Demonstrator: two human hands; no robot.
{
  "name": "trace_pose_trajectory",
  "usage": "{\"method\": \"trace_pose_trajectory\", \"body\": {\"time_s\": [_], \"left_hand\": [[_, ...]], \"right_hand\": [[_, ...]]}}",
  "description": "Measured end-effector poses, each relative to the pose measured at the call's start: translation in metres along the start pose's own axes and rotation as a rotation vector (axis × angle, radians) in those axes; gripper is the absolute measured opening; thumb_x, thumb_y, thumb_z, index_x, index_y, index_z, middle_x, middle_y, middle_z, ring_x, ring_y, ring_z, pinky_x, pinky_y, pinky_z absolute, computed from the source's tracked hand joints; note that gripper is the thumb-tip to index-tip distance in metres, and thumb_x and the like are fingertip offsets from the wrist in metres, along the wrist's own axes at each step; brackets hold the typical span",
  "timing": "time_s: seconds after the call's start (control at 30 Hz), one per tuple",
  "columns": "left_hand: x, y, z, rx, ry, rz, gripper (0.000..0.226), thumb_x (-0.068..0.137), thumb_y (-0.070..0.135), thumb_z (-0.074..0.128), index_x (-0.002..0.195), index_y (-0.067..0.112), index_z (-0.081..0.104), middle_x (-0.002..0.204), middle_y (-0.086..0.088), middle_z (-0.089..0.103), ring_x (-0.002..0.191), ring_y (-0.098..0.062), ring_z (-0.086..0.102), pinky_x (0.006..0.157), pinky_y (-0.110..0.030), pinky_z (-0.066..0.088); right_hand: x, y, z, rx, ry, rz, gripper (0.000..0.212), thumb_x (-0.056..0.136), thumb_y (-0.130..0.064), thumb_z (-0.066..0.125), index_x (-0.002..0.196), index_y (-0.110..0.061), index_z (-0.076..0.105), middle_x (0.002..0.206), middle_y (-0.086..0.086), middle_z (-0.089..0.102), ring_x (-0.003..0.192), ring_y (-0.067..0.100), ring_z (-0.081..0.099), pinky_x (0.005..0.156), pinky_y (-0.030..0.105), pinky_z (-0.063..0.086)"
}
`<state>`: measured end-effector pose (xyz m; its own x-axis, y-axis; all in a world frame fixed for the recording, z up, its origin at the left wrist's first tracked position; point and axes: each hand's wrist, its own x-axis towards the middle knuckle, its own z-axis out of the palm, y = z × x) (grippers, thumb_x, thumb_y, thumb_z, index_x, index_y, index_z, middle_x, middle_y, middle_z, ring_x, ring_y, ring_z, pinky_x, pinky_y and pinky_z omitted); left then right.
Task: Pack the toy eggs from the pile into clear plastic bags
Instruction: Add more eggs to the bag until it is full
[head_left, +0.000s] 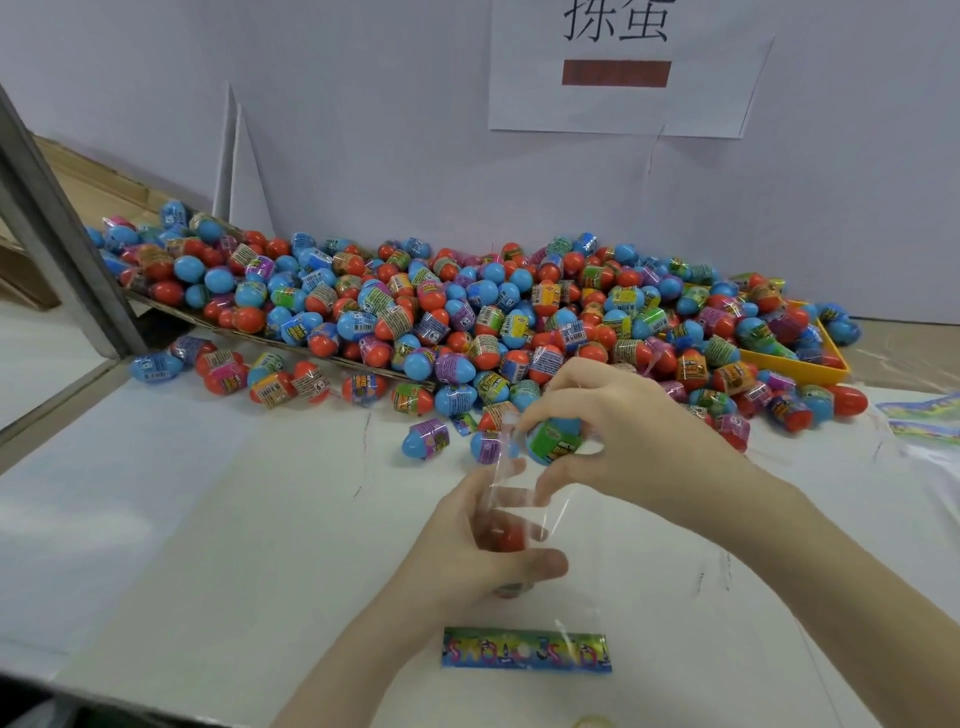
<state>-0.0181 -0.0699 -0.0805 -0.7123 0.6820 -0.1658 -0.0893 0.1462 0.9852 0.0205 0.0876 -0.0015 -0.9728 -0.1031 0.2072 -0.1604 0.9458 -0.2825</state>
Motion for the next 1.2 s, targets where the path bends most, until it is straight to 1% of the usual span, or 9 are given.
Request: {"method": "trace_pose_trajectory", "body": {"time_s": [0.2,0.4,0.5,0.63,0.8,0.93,1.03,1.1,1.2], "left_hand": [[-0.001,0.001,0.001,0.029,-0.051,0.020,0.065,0.065,0.005,0.081,0.116,0.032,0.050,0.106,0.011,0.063,0.082,0.001,0.063,0.056,-0.019,0.050],[-0.005,0.004,0.007,0.007,-0.066,0.106,0.049,0.074,0.042,0.071,0.117,0.028,0.051,0.101,0.013,0.066,0.083,-0.004,0.063,0.076,-0.016,0.051],[-0.006,0.007,0.006,-0.014,-0.076,0.115,0.060,0.068,0.044,0.057,0.123,0.021,0.049,0.108,0.005,0.063,0.084,0.000,0.063,0.074,-0.010,0.048],[-0.006,0.010,0.005,-0.016,-0.079,0.141,0.042,0.068,0.041,0.056,0.107,0.027,0.054,0.094,0.014,0.066,0.081,0.004,0.062,0.068,-0.006,0.046],[-0.005,0.010,0.003,-0.036,-0.064,0.158,0.034,0.068,0.040,0.056,0.101,0.033,0.053,0.082,0.011,0.067,0.079,0.004,0.063,0.067,-0.005,0.045],[-0.003,0.009,0.003,-0.029,-0.063,0.173,0.034,0.069,0.043,0.057,0.101,0.031,0.057,0.083,0.015,0.069,0.083,-0.002,0.065,0.070,-0.011,0.048],[-0.001,0.007,0.003,-0.011,-0.057,0.179,0.035,0.070,0.043,0.055,0.101,0.027,0.061,0.085,0.018,0.070,0.086,0.002,0.064,0.072,-0.010,0.048],[-0.001,0.007,0.003,0.011,-0.050,0.185,0.035,0.072,0.042,0.054,0.104,0.028,0.061,0.091,0.014,0.071,0.088,0.001,0.065,0.074,-0.011,0.049],[0.000,0.007,0.004,-0.002,-0.048,0.177,0.030,0.075,0.035,0.058,0.104,0.030,0.060,0.087,0.010,0.073,0.083,-0.003,0.068,0.073,-0.013,0.050]], "right_hand": [[0.006,0.003,-0.006,0.072,-0.109,0.025,0.041,0.069,-0.034,0.077,0.108,-0.035,0.063,0.100,-0.014,0.041,0.092,0.007,0.043,0.080,0.018,0.041],[0.003,0.000,-0.007,0.045,-0.052,0.041,0.039,0.070,-0.031,0.077,0.107,-0.030,0.065,0.104,-0.005,0.047,0.095,0.015,0.048,0.082,0.028,0.049],[0.002,-0.001,-0.008,0.053,-0.090,0.009,0.039,0.073,-0.025,0.075,0.111,-0.031,0.064,0.102,-0.010,0.041,0.096,0.011,0.045,0.082,0.021,0.048],[-0.001,-0.001,-0.011,0.076,-0.243,-0.024,0.044,0.082,-0.017,0.067,0.121,-0.036,0.056,0.103,-0.014,0.038,0.089,0.002,0.041,0.071,0.008,0.040],[-0.003,-0.004,-0.013,0.121,-0.304,-0.009,0.040,0.087,-0.010,0.058,0.120,-0.032,0.053,0.100,-0.015,0.053,0.084,-0.004,0.047,0.067,0.009,0.041],[-0.009,-0.005,-0.013,0.022,-0.321,-0.087,0.031,0.080,-0.018,0.062,0.107,-0.032,0.058,0.096,-0.021,0.054,0.088,0.000,0.036,0.077,0.011,0.034],[-0.010,-0.007,-0.011,-0.064,-0.386,-0.123,0.027,0.076,-0.022,0.062,0.102,-0.027,0.061,0.099,-0.014,0.056,0.086,0.004,0.032,0.077,0.015,0.033],[-0.011,-0.008,-0.009,-0.124,-0.428,-0.138,0.022,0.075,-0.024,0.062,0.097,-0.022,0.063,0.095,-0.008,0.056,0.084,0.007,0.029,0.079,0.025,0.036],[-0.012,-0.009,-0.006,-0.139,-0.490,-0.102,0.021,0.074,-0.030,0.062,0.095,-0.025,0.065,0.090,-0.005,0.048,0.085,0.010,0.027,0.080,0.029,0.036]]}}
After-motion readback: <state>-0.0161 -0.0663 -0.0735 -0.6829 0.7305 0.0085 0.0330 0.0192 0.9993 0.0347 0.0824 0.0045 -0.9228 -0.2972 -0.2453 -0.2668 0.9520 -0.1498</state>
